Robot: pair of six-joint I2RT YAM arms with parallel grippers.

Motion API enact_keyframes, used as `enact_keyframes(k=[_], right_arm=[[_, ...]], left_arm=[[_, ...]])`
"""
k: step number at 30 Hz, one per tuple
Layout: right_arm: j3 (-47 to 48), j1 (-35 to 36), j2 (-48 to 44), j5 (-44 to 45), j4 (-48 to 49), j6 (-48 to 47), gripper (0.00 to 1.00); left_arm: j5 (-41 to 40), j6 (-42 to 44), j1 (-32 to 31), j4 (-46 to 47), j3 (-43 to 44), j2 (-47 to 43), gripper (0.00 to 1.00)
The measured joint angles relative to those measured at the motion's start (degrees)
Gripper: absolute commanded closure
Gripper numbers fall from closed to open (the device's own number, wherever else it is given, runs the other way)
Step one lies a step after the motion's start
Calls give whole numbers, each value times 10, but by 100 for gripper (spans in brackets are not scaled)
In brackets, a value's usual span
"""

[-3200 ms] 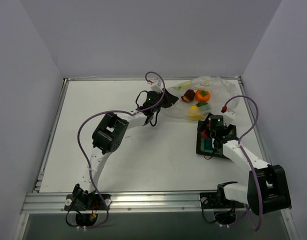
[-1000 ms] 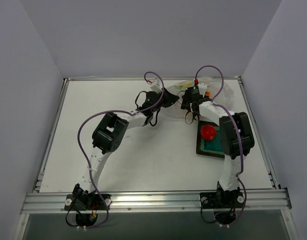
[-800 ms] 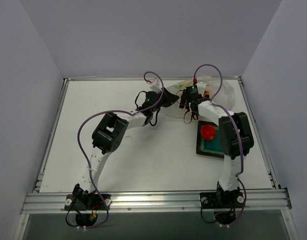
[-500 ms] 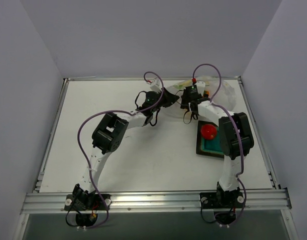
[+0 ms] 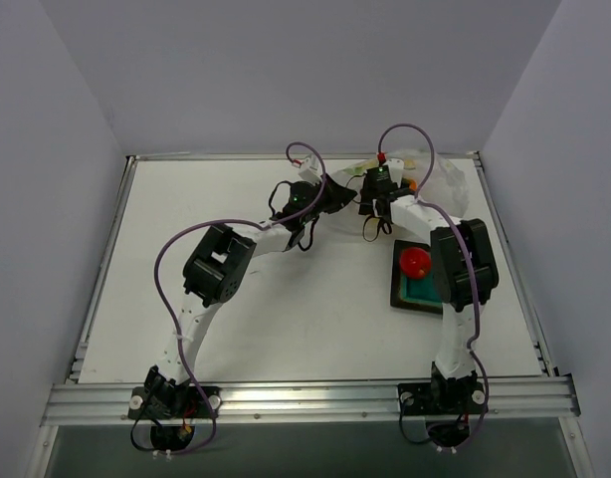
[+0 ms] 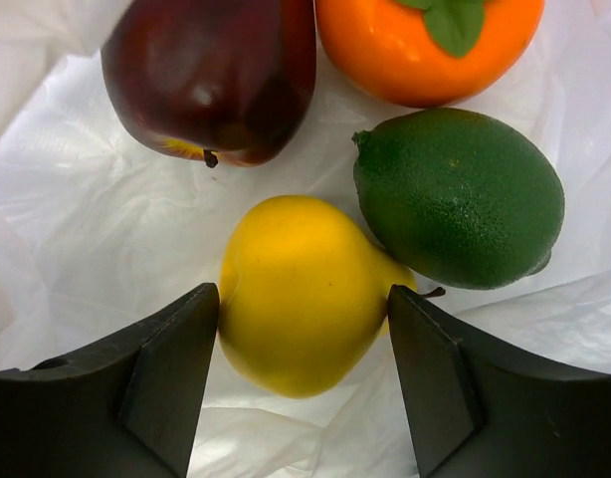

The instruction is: Take the fake fruits out of the plastic bag

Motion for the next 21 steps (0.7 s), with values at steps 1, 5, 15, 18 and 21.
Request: enact_keyframes(k=[1, 5, 15, 18, 21], right_arm=[[3, 0, 1, -2, -1, -1, 46], [11, 0, 1, -5, -4, -3, 60], [7, 3, -54, -16, 14, -14, 66], [2, 4, -104, -23, 25, -14, 66], [-5, 4, -150, -29, 37, -12, 66]], left_arm=[[0, 0, 0, 0, 0, 0, 98], [0, 0, 0, 0, 0, 0, 98], [0, -1, 0, 0, 0, 0, 98], [0, -2, 0, 1, 0, 0, 98], [0, -3, 0, 0, 0, 0, 98]])
